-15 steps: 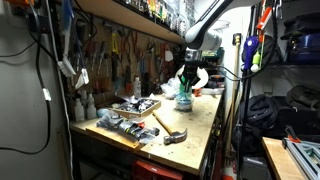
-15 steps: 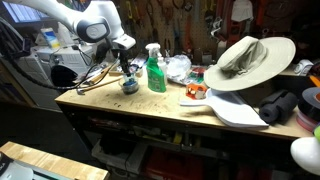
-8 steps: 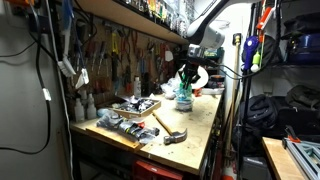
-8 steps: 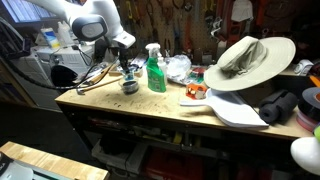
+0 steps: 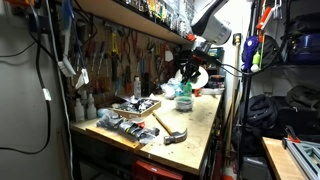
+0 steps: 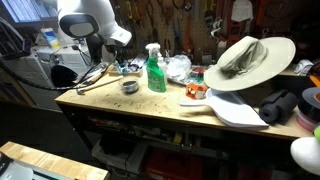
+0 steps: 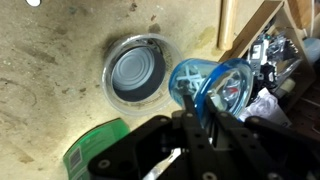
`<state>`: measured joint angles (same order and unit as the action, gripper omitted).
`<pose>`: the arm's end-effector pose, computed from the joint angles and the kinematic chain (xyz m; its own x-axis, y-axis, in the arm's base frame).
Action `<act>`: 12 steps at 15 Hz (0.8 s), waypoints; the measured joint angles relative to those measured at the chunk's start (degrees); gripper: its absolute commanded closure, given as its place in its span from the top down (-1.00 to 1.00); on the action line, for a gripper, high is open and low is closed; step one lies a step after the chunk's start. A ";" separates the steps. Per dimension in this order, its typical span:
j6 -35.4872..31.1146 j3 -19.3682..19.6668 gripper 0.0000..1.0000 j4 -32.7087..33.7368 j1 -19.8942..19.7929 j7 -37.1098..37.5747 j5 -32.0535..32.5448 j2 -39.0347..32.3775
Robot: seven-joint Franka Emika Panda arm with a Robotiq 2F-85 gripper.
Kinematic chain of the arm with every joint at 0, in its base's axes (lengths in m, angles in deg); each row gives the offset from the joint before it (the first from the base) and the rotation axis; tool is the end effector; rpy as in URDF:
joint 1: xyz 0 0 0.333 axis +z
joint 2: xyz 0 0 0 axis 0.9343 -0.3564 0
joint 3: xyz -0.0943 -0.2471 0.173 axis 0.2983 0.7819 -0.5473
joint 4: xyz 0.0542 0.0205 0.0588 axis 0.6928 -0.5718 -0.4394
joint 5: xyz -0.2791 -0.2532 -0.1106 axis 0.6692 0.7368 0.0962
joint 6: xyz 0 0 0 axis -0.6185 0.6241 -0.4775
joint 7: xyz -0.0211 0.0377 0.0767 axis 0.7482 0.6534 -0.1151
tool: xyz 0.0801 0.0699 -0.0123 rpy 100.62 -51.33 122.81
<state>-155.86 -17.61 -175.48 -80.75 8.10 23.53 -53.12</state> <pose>0.4729 -0.2304 0.3975 0.6480 -0.7463 0.1524 -0.6417 -0.6426 -0.4186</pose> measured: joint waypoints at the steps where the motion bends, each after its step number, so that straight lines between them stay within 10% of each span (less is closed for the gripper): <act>1: 0.63 0.01 -0.85 -0.40 0.03 -3.29 -2.29 0.65; 12: 8.45 -0.98 -0.85 -2.46 2.09 -23.15 -11.61 1.26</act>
<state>-147.41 -18.59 -177.94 -78.67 -15.05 11.92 -51.86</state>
